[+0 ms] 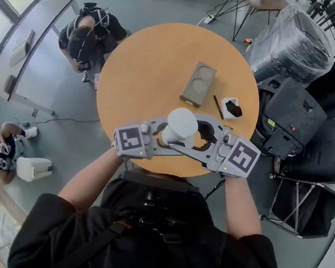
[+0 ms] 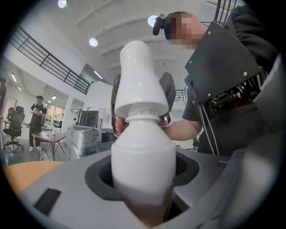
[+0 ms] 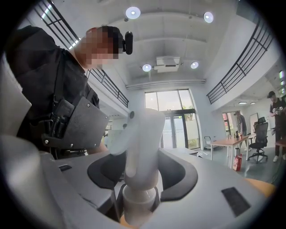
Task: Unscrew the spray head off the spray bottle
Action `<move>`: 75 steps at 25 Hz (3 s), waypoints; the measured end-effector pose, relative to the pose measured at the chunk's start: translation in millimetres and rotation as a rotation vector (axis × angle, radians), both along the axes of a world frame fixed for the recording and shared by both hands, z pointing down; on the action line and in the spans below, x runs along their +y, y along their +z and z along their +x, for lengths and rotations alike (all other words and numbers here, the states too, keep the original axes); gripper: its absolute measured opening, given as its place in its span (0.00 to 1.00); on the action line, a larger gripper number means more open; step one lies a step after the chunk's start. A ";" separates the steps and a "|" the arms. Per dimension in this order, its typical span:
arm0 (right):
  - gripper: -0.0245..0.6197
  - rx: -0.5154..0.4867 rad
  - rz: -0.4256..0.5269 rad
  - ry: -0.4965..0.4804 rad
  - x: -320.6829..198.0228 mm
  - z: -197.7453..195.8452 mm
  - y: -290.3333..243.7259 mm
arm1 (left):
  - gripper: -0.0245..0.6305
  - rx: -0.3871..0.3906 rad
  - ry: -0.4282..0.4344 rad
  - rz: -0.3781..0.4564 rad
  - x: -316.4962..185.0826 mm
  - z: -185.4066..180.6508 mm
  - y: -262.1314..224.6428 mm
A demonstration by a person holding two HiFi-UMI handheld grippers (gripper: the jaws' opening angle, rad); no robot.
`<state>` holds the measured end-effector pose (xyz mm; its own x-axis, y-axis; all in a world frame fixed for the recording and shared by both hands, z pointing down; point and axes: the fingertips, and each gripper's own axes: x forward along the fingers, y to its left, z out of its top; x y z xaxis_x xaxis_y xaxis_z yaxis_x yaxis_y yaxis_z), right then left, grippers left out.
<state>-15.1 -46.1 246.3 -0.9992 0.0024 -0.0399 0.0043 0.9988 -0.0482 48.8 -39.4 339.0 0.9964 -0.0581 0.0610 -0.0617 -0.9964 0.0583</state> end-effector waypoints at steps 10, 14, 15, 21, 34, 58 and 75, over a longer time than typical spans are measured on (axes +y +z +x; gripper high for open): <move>0.42 -0.002 0.009 0.011 -2.9 2.0 -16.0 | 0.47 0.009 -0.014 -0.007 0.0 -0.2 7.5; 0.42 -0.010 0.023 0.021 -3.0 1.0 -21.2 | 0.47 0.001 -0.026 -0.005 -0.9 -3.7 14.9; 0.42 -0.012 0.028 0.023 -3.3 0.9 -21.9 | 0.47 -0.001 -0.031 -0.007 -1.7 -4.1 17.8; 0.42 -0.030 0.048 0.037 -1.8 -1.8 -32.2 | 0.47 -0.003 -0.057 -0.014 -1.3 -11.3 32.8; 0.42 -0.084 0.092 0.080 -2.3 -3.9 -67.6 | 0.47 -0.017 -0.156 0.014 -15.0 -44.4 51.8; 0.42 0.245 -0.116 0.308 -86.9 31.8 96.5 | 0.47 -0.020 -0.319 0.041 -66.0 -50.1 96.3; 0.42 0.448 -0.306 0.371 -118.9 37.0 266.8 | 0.47 -0.063 -0.389 0.065 -94.2 -51.3 185.7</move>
